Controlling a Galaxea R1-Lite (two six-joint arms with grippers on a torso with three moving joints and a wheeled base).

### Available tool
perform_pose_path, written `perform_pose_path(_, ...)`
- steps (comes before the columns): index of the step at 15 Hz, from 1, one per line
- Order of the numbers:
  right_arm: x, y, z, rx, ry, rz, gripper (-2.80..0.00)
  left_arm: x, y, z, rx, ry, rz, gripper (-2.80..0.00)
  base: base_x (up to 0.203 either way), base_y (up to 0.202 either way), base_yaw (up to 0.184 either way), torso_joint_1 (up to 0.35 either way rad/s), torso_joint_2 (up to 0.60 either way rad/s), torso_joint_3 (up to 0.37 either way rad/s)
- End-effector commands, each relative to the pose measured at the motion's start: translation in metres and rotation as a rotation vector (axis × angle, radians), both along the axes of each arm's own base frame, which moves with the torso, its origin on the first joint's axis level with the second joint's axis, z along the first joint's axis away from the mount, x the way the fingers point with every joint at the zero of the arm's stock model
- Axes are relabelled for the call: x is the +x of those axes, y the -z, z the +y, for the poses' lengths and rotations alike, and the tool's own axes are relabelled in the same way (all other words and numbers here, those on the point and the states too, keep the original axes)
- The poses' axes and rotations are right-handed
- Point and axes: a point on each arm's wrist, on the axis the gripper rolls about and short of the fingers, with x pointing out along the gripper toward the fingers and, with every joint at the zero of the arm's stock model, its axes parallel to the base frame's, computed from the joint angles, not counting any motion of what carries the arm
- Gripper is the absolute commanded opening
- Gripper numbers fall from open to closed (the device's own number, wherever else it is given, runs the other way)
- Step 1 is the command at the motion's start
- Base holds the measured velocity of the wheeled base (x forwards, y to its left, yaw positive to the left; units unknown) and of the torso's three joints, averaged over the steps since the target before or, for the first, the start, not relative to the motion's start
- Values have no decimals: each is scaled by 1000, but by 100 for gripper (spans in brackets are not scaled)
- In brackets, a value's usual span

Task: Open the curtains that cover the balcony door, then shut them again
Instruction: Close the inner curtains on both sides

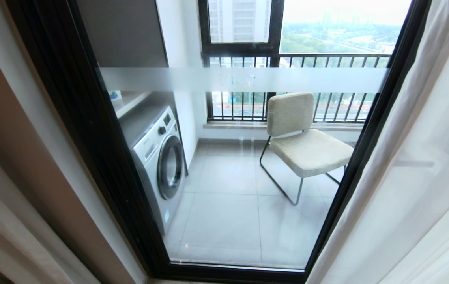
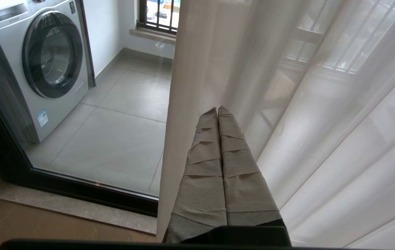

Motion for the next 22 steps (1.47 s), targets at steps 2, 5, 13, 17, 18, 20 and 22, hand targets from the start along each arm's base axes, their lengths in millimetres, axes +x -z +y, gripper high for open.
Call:
perform_pose_path(2, 0, 0, 0, 2, -2, 1, -280, 0, 0, 0, -1, -1, -1, -280, 0, 0, 0, 0, 0, 0)
perform_pose_path(5, 0, 1, 0, 39, 1, 5, -280, 0, 0, 0, -1, -1, -1, -280, 0, 0, 0, 0, 0, 0)
perform_pose_path(13, 0, 1, 0, 79, 2, 9, -280, 0, 0, 0, -1, -1, -1, -280, 0, 0, 0, 0, 0, 0)
perform_pose_path(17, 0, 1, 0, 79, 2, 9, -280, 0, 0, 0, -1, -1, -1, -280, 0, 0, 0, 0, 0, 0)
perform_pose_path(18, 0, 1, 0, 79, 2, 9, -280, 0, 0, 0, -1, -1, -1, -280, 0, 0, 0, 0, 0, 0)
perform_pose_path(20, 0, 1, 0, 79, 2, 9, -280, 0, 0, 0, 1, -1, -1, -280, 0, 0, 0, 0, 0, 0)
perform_pose_path(22, 0, 1, 0, 79, 2, 9, -280, 0, 0, 0, -1, -1, -1, -280, 0, 0, 0, 0, 0, 0)
